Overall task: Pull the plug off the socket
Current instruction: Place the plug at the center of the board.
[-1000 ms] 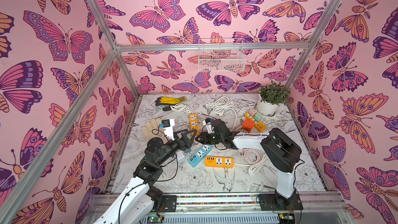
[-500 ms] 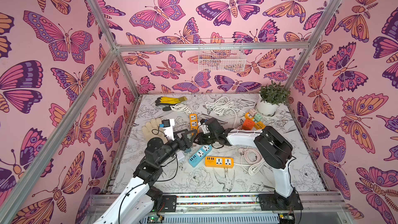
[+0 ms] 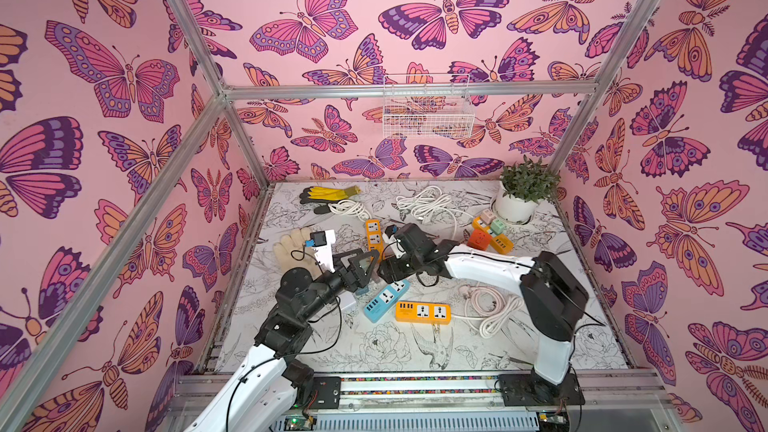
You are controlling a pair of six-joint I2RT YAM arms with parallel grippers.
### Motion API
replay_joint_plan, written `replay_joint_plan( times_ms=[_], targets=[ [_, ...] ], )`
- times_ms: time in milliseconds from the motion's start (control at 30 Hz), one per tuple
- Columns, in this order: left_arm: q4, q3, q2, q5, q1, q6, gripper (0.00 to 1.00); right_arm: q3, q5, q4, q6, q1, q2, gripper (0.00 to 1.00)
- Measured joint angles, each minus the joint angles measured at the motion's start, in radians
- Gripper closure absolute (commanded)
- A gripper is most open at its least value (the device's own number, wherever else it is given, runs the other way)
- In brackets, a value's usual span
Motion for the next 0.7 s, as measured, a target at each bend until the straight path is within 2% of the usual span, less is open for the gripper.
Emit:
replay_joint_plan(
  times_ms=[200, 367, 533, 700],
  targets=[
    [0.108, -0.035, 0.015, 0.056, 0.000, -0.028, 0.15, -0.308, 0.155, 0.089, -0.114, 0.001, -0.447, 0.16],
    [0.181, -0.045, 0.101, 0.109, -0.012, -0.053, 0.15, -0.557, 0.255, 0.134, -0.120, -0.043, -0.771, 0.13],
    [0.221, -0.038, 0.216, 0.143, -0.066, -0.060, 0.15, -0.746, 0.276, 0.106, -0.017, -0.230, -1.057, 0.15],
    [0.253, -0.018, 0.310, 0.150, -0.128, -0.055, 0.16, -0.832, 0.151, 0.037, 0.119, -0.509, -1.205, 0.18]
  ],
)
